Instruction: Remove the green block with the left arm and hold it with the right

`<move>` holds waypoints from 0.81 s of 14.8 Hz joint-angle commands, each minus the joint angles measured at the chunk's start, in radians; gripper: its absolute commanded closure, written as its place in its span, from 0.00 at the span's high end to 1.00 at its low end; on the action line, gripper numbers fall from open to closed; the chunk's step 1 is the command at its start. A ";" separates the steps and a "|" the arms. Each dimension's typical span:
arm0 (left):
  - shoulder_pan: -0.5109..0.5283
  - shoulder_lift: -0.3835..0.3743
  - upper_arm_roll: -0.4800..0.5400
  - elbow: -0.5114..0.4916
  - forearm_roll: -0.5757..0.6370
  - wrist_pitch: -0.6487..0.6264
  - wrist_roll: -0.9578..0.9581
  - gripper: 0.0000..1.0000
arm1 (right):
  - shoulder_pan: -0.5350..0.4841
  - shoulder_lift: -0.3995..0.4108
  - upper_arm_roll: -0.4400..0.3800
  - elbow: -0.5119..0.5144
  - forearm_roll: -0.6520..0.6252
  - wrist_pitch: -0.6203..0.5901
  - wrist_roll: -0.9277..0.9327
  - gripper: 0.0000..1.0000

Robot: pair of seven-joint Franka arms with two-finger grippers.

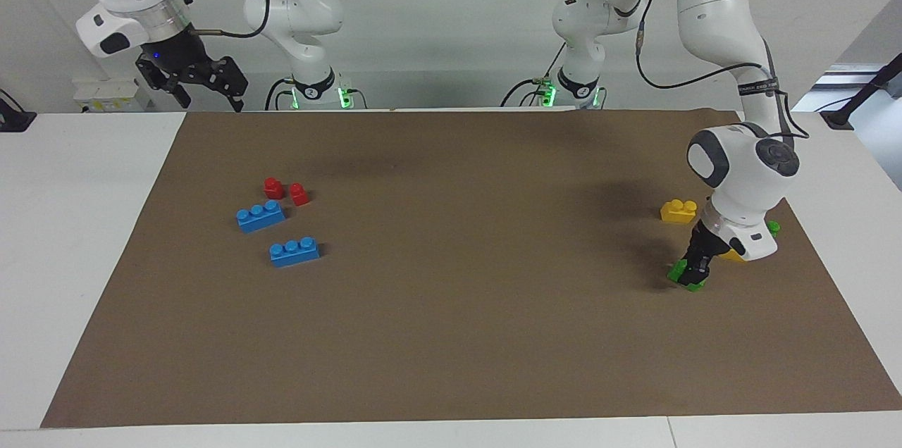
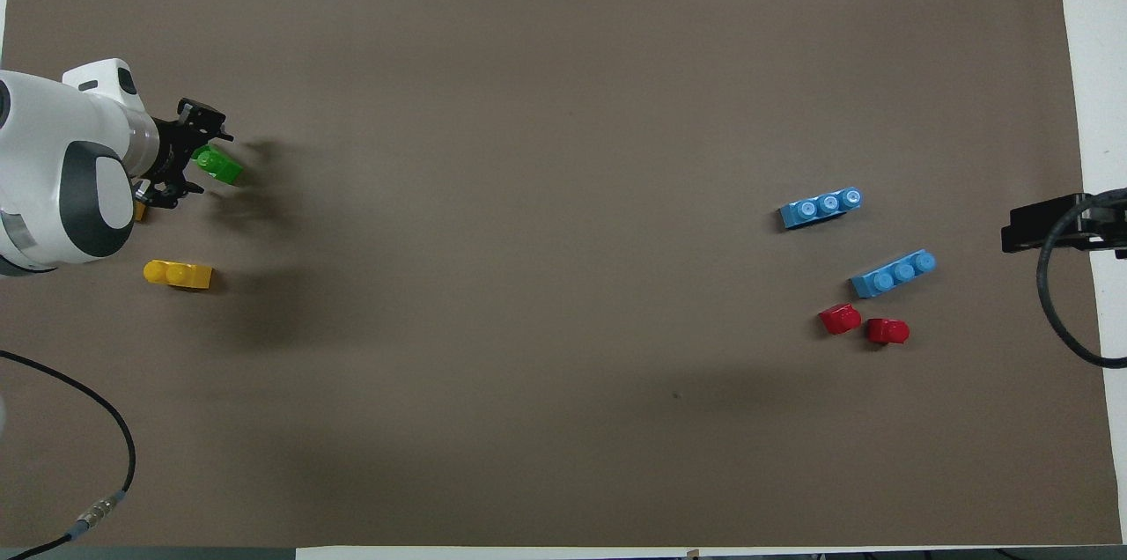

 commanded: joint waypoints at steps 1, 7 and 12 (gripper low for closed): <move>-0.001 -0.001 0.002 0.032 -0.015 0.001 0.071 1.00 | -0.009 0.032 0.003 0.009 -0.021 0.051 -0.031 1.00; -0.010 -0.125 0.002 0.086 -0.012 -0.180 0.383 1.00 | -0.009 0.031 0.004 0.005 -0.015 0.042 -0.017 1.00; -0.024 -0.262 -0.002 0.133 0.030 -0.419 0.665 1.00 | -0.022 0.027 0.004 0.000 -0.003 0.043 -0.016 1.00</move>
